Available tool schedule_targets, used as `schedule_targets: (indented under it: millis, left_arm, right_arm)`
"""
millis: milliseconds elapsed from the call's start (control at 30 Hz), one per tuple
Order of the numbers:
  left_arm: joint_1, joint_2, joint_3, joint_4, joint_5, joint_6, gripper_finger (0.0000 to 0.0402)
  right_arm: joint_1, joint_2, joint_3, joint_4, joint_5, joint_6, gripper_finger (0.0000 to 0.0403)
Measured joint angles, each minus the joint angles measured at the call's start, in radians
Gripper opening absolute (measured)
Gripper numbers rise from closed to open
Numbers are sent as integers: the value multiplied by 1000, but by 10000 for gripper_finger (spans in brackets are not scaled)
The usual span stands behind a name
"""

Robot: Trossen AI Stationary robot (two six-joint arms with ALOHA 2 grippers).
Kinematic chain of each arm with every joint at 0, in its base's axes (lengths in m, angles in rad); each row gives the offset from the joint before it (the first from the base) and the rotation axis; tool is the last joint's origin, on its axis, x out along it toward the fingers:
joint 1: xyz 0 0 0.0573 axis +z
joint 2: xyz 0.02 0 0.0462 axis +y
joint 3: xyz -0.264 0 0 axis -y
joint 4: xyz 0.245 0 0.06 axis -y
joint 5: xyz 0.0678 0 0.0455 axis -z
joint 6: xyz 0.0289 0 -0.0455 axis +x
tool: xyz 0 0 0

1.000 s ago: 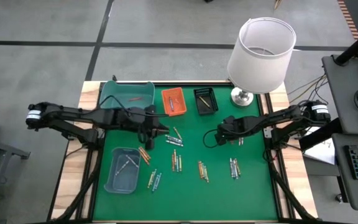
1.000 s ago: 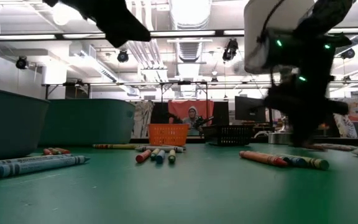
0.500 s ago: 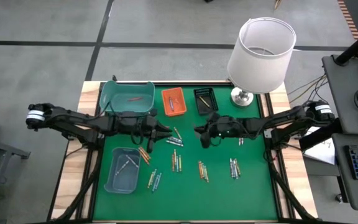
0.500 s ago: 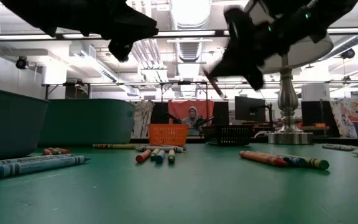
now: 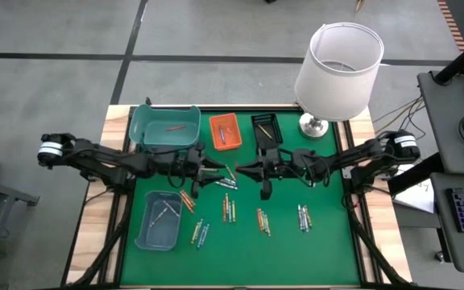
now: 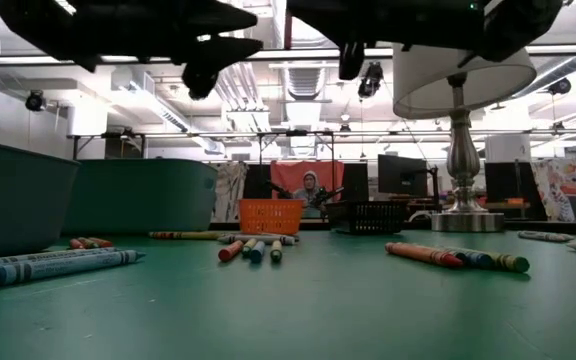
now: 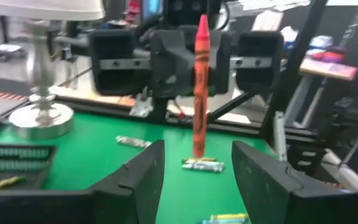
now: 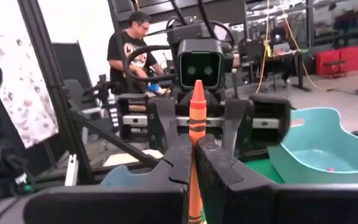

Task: Sort crayons
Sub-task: Put the orange crayon into the green bin

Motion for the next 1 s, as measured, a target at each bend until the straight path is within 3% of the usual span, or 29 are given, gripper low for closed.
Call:
schedule_targets:
  millis: [133, 467, 867, 1000]
  left_arm:
    - [0, 90, 23, 106, 50, -1, 171]
    - [0, 230, 121, 110, 50, -1, 158]
    - [1, 236, 132, 82, 51, -4, 18]
    - [2, 234, 138, 57, 49, -14, 7]
  right_arm:
    - [0, 41, 29, -4, -4, -31, 9]
    - [0, 85, 41, 0, -3, -65, 9]
    - [0, 67, 40, -12, -3, -115, 9]
    - [0, 66, 40, -16, -2, -141, 18]
